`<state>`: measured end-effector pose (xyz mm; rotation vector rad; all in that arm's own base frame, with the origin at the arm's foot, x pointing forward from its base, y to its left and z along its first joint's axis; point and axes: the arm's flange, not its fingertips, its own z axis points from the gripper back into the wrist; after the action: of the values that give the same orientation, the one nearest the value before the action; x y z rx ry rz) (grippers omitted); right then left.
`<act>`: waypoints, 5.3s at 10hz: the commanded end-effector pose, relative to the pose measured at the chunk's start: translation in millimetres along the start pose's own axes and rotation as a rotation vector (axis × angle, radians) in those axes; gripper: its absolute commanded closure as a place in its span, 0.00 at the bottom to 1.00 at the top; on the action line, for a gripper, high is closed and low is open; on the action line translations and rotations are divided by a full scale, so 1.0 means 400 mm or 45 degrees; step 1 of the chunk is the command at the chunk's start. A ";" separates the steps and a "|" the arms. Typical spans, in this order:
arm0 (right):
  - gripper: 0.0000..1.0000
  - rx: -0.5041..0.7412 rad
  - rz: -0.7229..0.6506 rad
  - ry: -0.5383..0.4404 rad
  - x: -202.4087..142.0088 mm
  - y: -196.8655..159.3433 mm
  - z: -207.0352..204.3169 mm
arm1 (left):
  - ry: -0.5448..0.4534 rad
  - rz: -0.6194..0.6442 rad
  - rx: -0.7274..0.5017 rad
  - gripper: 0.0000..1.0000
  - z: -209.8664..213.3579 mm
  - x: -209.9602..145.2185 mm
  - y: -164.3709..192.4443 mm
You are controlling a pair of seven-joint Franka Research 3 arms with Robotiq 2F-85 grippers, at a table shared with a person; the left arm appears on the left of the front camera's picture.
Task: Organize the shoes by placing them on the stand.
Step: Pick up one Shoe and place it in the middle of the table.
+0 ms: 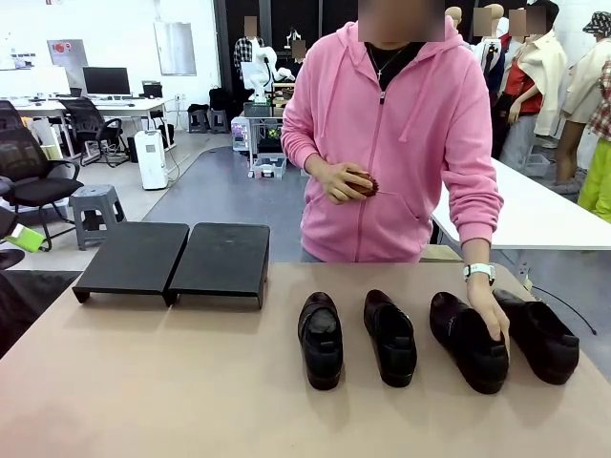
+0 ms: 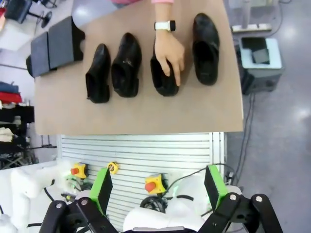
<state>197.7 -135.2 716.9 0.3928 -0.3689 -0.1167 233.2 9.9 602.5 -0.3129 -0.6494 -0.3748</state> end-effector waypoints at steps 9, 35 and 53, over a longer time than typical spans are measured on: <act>0.00 -0.156 0.575 0.241 0.097 0.644 -0.816 | -0.001 -0.012 -0.019 0.00 -0.001 -0.003 0.000; 1.00 -0.130 0.185 0.207 -0.037 0.696 -0.928 | -0.001 -0.012 -0.019 0.00 -0.001 -0.003 0.000; 1.00 0.110 0.147 0.271 -0.377 1.028 -1.393 | -0.001 -0.012 -0.019 0.00 -0.001 -0.003 0.000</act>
<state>281.1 439.4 340.6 0.4612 -0.1625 0.0843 233.1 9.3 602.5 -0.3115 -0.6486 -0.3759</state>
